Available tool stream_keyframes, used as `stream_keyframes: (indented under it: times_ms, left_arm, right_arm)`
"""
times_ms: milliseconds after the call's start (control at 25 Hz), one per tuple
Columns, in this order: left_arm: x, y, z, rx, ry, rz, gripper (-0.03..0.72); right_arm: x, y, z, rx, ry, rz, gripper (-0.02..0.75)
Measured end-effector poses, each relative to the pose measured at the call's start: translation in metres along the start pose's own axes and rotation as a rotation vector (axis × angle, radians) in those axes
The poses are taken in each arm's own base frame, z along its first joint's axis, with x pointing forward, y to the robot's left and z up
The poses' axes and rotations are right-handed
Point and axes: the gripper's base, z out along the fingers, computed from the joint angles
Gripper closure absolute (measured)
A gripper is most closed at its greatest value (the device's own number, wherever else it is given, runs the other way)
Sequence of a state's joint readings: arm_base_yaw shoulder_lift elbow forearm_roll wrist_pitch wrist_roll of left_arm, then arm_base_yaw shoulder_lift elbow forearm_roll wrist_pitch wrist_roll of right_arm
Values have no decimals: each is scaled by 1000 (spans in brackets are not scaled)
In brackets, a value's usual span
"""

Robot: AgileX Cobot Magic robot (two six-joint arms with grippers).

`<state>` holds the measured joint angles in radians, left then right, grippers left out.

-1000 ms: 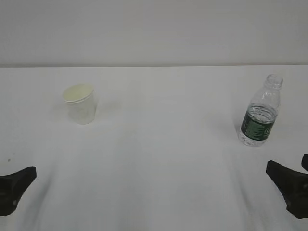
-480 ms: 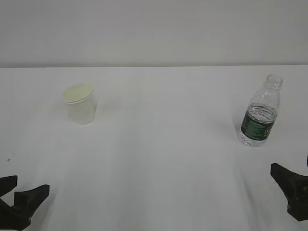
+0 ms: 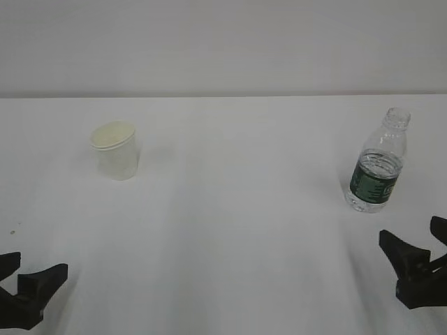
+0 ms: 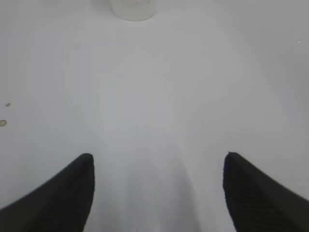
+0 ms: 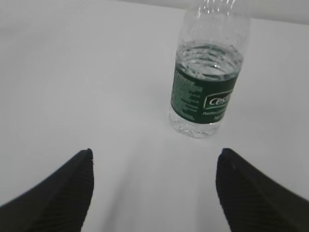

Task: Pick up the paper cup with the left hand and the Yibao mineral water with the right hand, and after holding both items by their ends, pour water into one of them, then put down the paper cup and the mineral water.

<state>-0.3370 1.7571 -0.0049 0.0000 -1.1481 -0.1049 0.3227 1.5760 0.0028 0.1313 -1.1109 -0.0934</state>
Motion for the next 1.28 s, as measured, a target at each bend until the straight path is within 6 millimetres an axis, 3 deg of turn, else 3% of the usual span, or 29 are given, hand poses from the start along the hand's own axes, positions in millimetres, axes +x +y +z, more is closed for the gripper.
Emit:
stream_keyframes:
  times_ms: [160,880,1280]
  left_arm:
    - [0,0,0,0,0,0,95]
    - [0,0,0,-5,-1,-2,96]
    - [-1,6,0,-66,-7,-30,145]
  right_arm:
    - [9,0,4,2,47,27,144]
    - [8,-6,4,77,39,88,145]
    - [8,-6,4,79,38,91,146]
